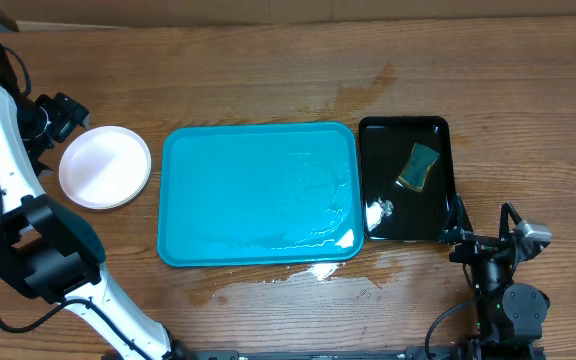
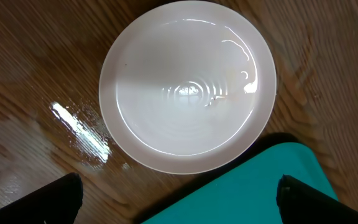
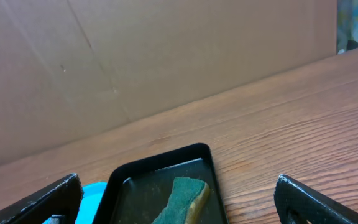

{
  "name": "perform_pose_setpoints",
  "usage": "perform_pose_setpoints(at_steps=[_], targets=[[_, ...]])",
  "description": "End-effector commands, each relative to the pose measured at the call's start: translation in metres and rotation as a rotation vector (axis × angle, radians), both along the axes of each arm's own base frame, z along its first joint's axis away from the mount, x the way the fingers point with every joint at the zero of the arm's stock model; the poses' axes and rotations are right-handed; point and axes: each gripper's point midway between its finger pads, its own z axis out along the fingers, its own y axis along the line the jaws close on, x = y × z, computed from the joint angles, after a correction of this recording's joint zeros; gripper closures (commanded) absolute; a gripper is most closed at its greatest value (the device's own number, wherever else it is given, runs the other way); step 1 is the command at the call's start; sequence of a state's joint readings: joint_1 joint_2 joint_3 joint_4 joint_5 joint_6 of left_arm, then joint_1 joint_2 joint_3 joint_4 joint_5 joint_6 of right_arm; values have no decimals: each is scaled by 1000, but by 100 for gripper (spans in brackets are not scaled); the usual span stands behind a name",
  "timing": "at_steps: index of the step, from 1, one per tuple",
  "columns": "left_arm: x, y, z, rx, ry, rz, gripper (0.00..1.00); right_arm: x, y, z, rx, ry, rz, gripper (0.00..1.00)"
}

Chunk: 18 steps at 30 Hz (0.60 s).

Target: Clean dirty plates on tray and stack at the side

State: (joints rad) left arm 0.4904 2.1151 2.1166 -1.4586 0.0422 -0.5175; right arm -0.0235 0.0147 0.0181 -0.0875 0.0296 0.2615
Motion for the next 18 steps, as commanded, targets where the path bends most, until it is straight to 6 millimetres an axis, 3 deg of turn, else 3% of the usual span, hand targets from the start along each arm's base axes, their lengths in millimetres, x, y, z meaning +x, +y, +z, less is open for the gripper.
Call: perform_pose_setpoints(at_steps=[1,6,9,14,18], targets=[[0,-2,0,-6,-3,-7,0,0,3,-1,1,-8,11,0],[0,-1,2,-3,-9,-6,1,0,3,-1,1,-8,11,0],[-1,-3,19,17,-44,-8,0,0,3,-1,1,-8,11,0],[-8,-30,92,99,-210,-58,0,0,3,-1,1,-8,11,0],[-17,-80,160,164,-390,-167,0,0,3,-1,1,-8,11,0]])
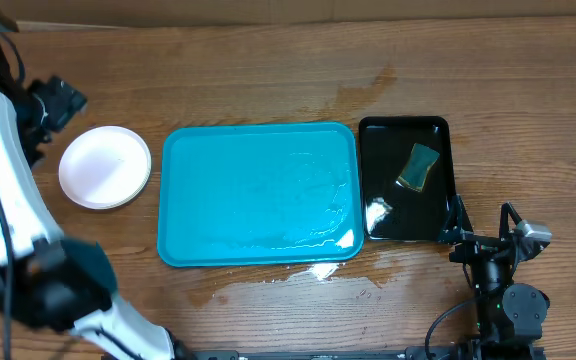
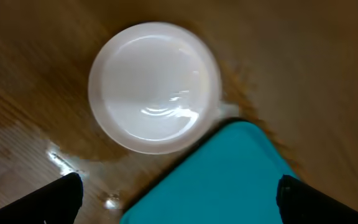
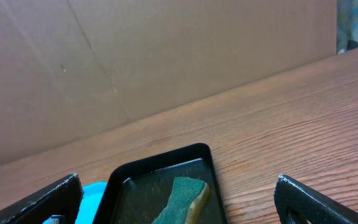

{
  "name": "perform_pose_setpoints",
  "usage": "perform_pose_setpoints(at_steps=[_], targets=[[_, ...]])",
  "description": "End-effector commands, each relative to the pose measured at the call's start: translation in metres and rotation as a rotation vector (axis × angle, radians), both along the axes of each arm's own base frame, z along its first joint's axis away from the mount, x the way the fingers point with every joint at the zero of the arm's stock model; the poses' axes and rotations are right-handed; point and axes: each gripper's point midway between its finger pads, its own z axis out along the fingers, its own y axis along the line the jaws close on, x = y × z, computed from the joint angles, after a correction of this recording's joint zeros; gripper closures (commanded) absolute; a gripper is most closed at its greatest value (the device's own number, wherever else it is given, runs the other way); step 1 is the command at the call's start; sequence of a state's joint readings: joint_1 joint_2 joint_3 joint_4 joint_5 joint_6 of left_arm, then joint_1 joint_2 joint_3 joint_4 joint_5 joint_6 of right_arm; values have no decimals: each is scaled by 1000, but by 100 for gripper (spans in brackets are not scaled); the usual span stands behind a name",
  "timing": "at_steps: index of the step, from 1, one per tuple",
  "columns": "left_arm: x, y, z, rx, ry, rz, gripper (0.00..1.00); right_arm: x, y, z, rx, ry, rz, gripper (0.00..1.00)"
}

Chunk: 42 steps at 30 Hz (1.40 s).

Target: Clean dirty plates on tray and stack at the side

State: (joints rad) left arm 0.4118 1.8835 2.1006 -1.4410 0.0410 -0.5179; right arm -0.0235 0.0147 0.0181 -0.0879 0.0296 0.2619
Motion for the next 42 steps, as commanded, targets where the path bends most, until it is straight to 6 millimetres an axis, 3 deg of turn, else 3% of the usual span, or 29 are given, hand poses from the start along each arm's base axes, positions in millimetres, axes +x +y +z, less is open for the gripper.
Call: perform_pose_setpoints(at_steps=[1,6,10,13,18,23,30,36,42], targets=[[-17,-58,85,76,-220,-128,0,0,3,-1,1,-8,11,0],[-50,-146,147,94,-410,-354,0,0,3,-1,1,-8,11,0],[-79,-192,169,93,-487,-519,0,0,3,-1,1,-8,11,0],[-108,-208,172,119,-501,-636,0,0,3,-1,1,-8,11,0],[-142,-200,157,118,-490,-626,0,0,3,-1,1,-8,11,0],[-162,-170,124,217,-457,-527,0,0,3,-1,1,-8,11,0],[-144,-156,97,241,-714,-400,0,0,3,-1,1,-8,11,0],[-133,-152,110,297,-1051,-338,0,0,3,-1,1,-8,11,0],[-147,-153,135,371,-1410,-297,0,0,3,-1,1,-8,11,0]])
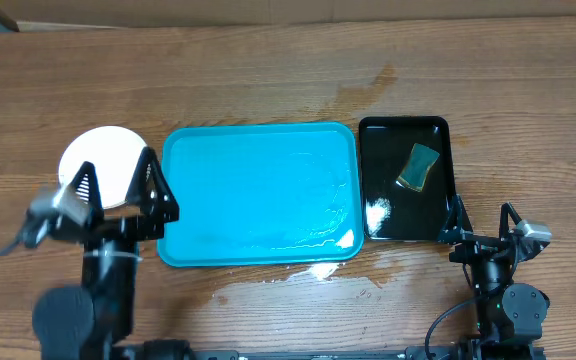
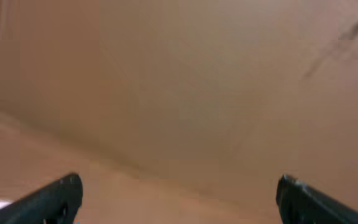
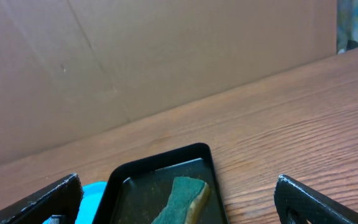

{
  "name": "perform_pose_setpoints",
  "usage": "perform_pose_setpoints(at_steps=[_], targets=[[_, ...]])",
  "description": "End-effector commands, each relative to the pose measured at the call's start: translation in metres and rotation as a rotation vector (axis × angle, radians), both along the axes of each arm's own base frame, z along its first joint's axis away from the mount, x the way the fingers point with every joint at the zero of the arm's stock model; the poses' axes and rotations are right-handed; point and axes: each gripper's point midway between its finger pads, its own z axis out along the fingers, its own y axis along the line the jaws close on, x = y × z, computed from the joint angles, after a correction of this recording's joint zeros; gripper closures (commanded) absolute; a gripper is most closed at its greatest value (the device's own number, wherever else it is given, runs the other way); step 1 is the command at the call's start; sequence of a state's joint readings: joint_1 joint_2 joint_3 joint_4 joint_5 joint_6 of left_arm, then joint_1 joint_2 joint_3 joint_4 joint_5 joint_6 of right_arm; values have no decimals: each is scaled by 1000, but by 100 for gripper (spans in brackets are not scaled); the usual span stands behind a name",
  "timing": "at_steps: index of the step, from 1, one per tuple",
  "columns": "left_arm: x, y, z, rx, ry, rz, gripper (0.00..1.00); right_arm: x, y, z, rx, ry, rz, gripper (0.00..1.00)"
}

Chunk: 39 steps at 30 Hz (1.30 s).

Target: Clean dirty plates on tray and stack at the side

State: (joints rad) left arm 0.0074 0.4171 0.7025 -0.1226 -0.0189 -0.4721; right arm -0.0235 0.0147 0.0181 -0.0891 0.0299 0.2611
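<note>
One white plate (image 1: 103, 155) lies on the table just left of the teal tray (image 1: 258, 190), whose wet surface holds no plates. My left gripper (image 1: 116, 188) stands open at the front left, its fingers over the plate's near edge in the overhead view. The left wrist view shows only a blurred cardboard wall between the open fingertips (image 2: 61, 196). My right gripper (image 1: 481, 215) is open at the front right, nothing between its fingers. It faces the black tray (image 3: 160, 160) holding the green-and-yellow sponge (image 3: 182, 198).
The black tray (image 1: 368, 180) with the sponge (image 1: 418, 165) sits right of the teal tray. Water is spilled on the wood (image 1: 308, 270) in front of the teal tray. A cardboard wall (image 3: 166, 62) lines the table's far edge.
My left arm was reaching at the far left, its camera looking down on the plate and tray corner. Now it is at the front left, level and facing the back wall. The right arm is unchanged.
First my open left gripper hung close over the white plate beside the teal tray. Then it was farther off, the plate smaller in its view. Now it is back at the front left. The plate stayed in place; the right gripper stayed open and still.
</note>
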Motion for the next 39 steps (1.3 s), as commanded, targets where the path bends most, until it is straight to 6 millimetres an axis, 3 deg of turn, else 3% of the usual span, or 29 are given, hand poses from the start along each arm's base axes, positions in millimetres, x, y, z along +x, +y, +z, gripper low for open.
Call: perform_pose_setpoints(at_steps=[1,5,10,19,25,33,39], targets=[[-11,1,-5,-3,-116,1,0,0,3,0,1,-9,11,0],[-20,7,-12,3,-246,30,0,0,3,0,1,-9,11,0],[-26,17,-42,4,-314,79,0,0,3,0,1,-9,11,0],[-23,24,-90,-4,-284,113,0,0,3,0,1,-9,11,0],[-7,27,-135,-9,-149,125,0,0,3,0,1,-9,11,0],[3,39,-222,-22,204,190,0,0,3,0,1,-9,12,0],[3,38,-228,93,241,193,0,0,3,0,1,-9,11,0]])
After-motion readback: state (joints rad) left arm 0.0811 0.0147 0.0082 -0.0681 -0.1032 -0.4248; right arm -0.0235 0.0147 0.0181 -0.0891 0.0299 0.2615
